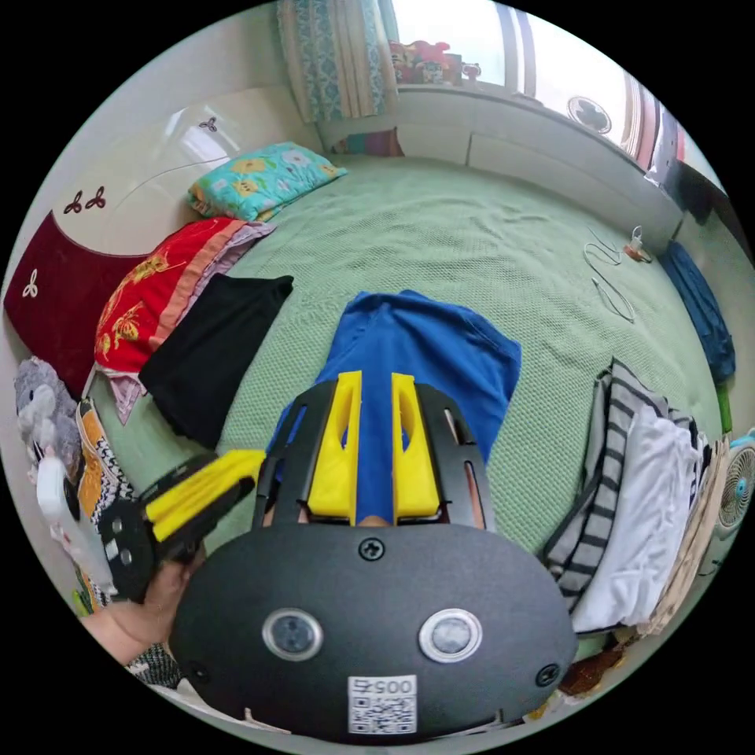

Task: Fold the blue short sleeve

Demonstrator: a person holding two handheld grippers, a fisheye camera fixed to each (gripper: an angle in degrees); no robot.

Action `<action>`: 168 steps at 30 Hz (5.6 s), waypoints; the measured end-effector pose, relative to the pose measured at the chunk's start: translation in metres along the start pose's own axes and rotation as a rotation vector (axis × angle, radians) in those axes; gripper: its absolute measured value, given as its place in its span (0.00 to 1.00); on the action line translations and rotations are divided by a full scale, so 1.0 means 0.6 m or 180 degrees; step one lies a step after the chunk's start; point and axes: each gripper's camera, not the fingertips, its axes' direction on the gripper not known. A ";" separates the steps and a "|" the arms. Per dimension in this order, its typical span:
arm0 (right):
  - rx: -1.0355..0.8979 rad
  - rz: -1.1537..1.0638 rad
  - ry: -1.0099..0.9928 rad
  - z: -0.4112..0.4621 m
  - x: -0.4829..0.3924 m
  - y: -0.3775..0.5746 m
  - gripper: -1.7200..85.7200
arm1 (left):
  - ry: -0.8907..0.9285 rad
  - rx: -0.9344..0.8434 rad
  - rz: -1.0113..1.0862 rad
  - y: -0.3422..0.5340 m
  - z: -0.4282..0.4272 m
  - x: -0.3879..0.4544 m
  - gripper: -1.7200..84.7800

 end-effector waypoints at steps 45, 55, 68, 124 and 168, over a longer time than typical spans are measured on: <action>-0.0235 -0.2323 0.0689 0.082 -0.207 0.171 0.09 | 0.0454 -0.0070 -0.0425 -0.029 0.031 -0.236 0.10; -0.0157 -0.0787 -0.0832 0.007 0.007 0.116 0.01 | 0.0732 -0.0323 -0.0064 -0.047 0.085 -0.200 0.12; -0.0309 -0.0798 -0.1137 0.018 0.094 0.114 0.01 | 0.1001 -0.0560 0.0470 -0.066 0.138 -0.149 0.14; 0.0028 -0.0757 0.0584 -0.062 -0.003 0.131 0.01 | 0.0777 -0.0480 0.0709 -0.103 0.167 0.024 0.16; -0.0176 -0.1229 0.0098 -0.106 0.094 0.237 0.17 | -0.0353 -0.0304 -0.0073 -0.092 -0.062 -0.072 0.13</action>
